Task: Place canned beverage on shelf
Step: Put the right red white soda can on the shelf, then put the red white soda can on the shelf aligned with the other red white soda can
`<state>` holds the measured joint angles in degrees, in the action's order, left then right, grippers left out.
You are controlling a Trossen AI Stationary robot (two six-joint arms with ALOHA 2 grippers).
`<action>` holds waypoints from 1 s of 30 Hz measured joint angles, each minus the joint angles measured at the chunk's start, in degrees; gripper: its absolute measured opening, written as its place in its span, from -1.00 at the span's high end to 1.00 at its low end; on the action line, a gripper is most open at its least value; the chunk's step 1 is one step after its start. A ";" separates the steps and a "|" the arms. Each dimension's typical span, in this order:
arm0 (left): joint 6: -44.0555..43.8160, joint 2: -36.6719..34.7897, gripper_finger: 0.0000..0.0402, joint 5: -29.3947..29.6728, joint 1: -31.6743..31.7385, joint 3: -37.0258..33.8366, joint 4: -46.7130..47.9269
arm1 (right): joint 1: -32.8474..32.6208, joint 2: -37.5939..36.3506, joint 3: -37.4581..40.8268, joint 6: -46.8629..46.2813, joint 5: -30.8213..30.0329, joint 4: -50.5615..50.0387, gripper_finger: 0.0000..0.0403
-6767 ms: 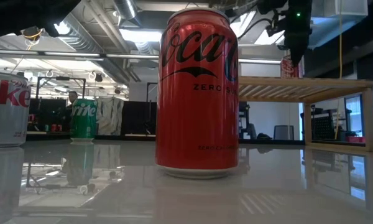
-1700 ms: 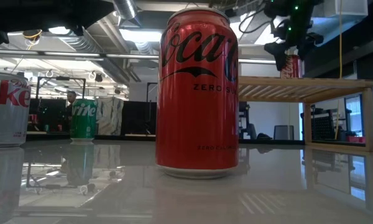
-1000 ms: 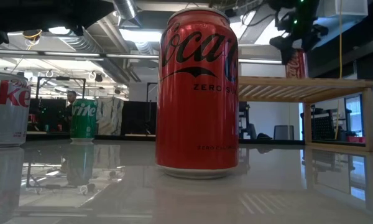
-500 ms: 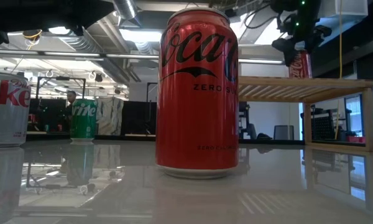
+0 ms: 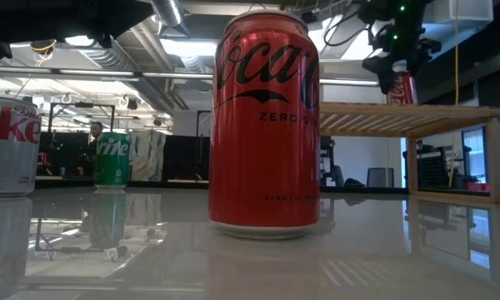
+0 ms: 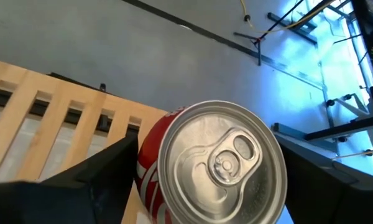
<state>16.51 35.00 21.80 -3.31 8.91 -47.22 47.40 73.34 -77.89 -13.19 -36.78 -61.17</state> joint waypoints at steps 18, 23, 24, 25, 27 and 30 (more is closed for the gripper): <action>0.02 0.00 0.80 0.00 -0.01 0.00 0.00 | -0.15 -0.64 -0.02 4.56 -0.66 0.79 -0.75; 0.04 0.00 0.80 -0.02 -0.02 0.00 0.00 | -0.17 -3.17 -0.02 5.34 0.69 1.17 -0.75; 0.08 0.00 0.80 -0.02 -0.02 0.00 0.00 | -0.17 -3.80 -0.04 5.61 1.37 1.48 -0.75; 0.07 0.00 0.80 -0.02 -0.02 0.00 -0.01 | -0.17 -4.44 -0.04 5.73 1.93 1.55 -0.75; 0.07 0.00 0.80 -0.02 -0.01 0.00 -0.02 | -0.17 -5.90 -0.04 5.73 2.84 1.44 -0.75; 0.08 0.00 0.80 -0.85 -0.01 0.00 -0.02 | -0.17 -8.31 -0.07 6.00 6.30 1.47 -0.75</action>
<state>16.59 35.00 20.95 -3.32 8.91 -47.24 47.22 65.03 -77.95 -7.19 -30.47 -59.70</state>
